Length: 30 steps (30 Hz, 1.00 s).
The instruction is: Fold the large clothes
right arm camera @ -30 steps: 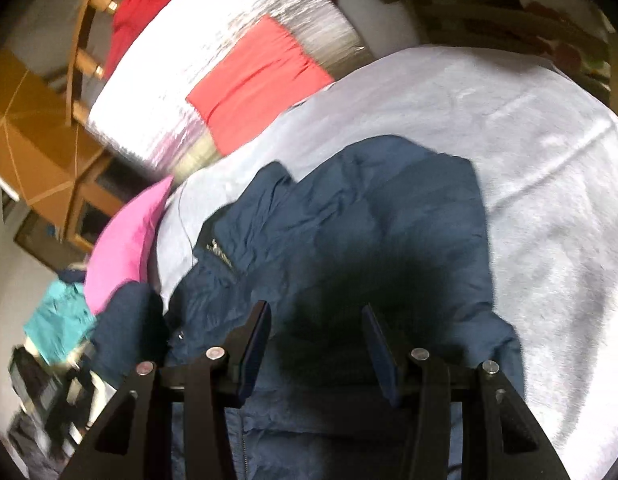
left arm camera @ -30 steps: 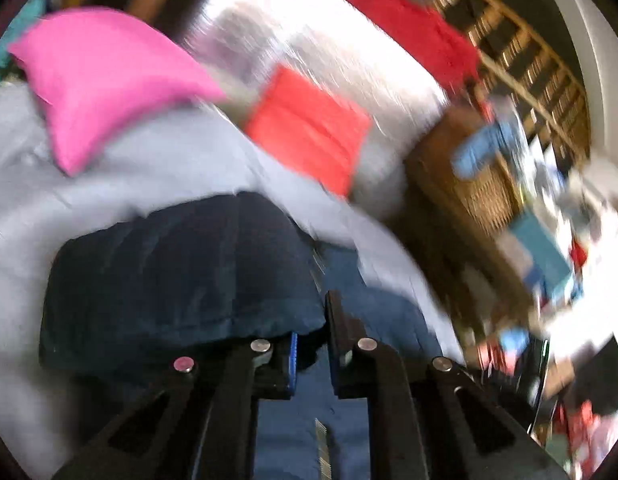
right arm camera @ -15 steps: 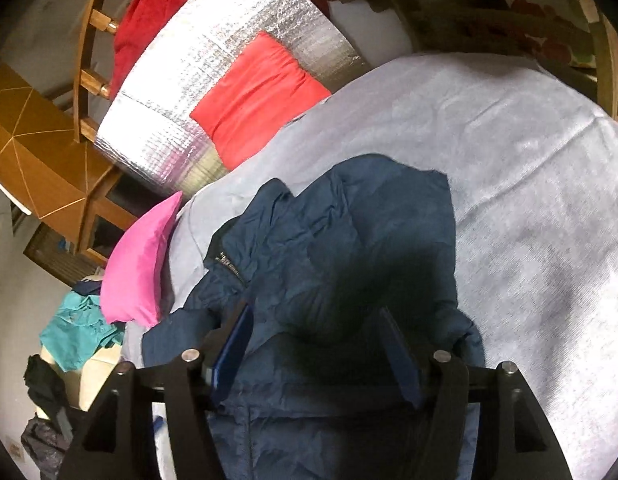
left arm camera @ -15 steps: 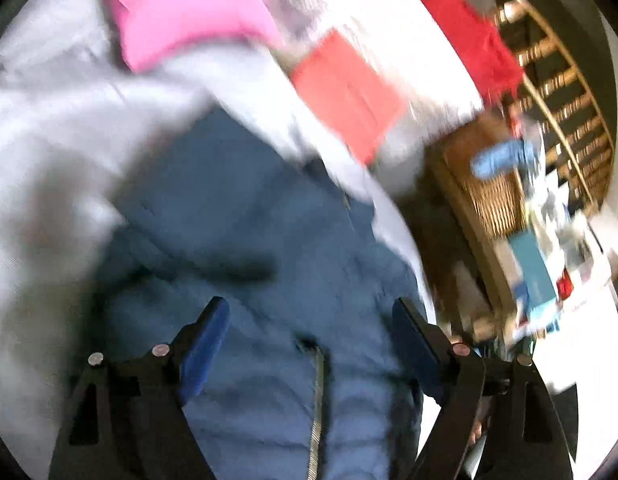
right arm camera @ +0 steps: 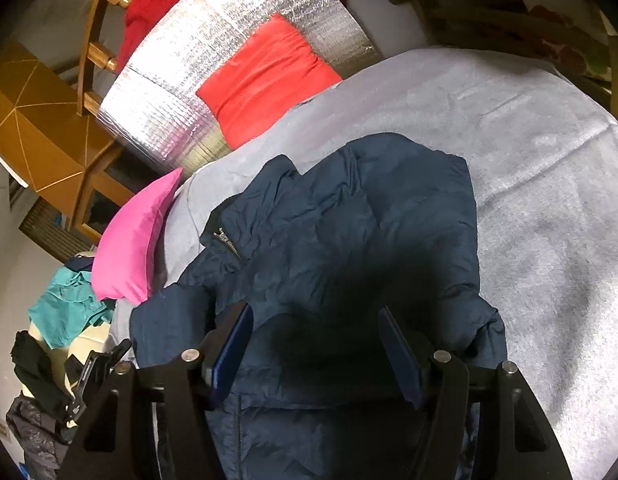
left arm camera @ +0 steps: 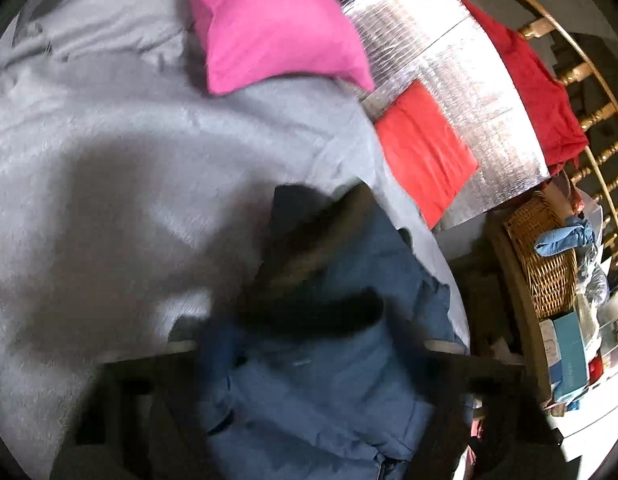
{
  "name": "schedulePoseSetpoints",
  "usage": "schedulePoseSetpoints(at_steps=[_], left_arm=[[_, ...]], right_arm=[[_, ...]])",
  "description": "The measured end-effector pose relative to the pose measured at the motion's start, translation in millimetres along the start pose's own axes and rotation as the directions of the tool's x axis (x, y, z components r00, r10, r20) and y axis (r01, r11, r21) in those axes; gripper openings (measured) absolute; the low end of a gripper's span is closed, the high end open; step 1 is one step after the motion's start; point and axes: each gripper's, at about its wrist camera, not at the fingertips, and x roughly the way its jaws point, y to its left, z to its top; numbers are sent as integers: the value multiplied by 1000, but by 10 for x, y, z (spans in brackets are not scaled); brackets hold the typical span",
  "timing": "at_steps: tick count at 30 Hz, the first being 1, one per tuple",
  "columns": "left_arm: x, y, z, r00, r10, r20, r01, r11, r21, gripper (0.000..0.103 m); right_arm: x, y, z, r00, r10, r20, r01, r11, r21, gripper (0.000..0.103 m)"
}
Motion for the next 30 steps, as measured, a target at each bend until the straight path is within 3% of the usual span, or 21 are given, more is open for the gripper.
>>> schedulePoseSetpoints(at_steps=[4,6,9,11,13,14,17,19,21,25,28,30], left_arm=[[-135,-410,-135,998,-38,41,30,984,178,44],[-135,-722,-272,994,-106,21,97,960,264,44],[-47,-1255,-680,981,-178,-73,193,892,409,44],[28,-1573,-994,971,-202,-131,240,840,487,50],[7,-1864,-1283,957,-229,-180,291,775,560,82],[-17,-1972,-1391,953,-236,-192,304,747,591,86],[-208,-2175,-1519,931,-278,-236,364,670,647,87],[-319,-2170,-1428,923,-301,-239,383,656,651,88],[-450,-2040,-1264,933,-309,-182,351,684,640,90],[-540,-1539,-782,943,-319,-94,323,809,491,94],[-436,-1065,-474,990,-142,8,129,916,381,94],[-287,-706,-297,1000,-6,14,2,958,286,94]], right_arm=[[17,3,7,1000,-16,11,16,1000,-17,68],[19,-31,14,1000,-16,8,17,1000,-14,68],[-21,-104,25,1000,-26,16,26,1000,-3,68],[-72,-174,54,999,-29,27,28,1000,13,68],[-117,-240,80,999,-27,35,26,999,30,68],[-152,-296,103,999,-23,40,21,999,45,68],[-225,-437,151,999,19,44,-23,995,101,70],[-259,-530,175,997,68,43,-73,987,146,75],[-284,-605,191,991,127,39,-132,974,184,77],[-317,-713,182,973,228,47,-232,937,260,81],[-281,-731,178,972,233,34,-233,933,274,82],[-189,-740,160,976,216,-6,-206,937,283,82]])
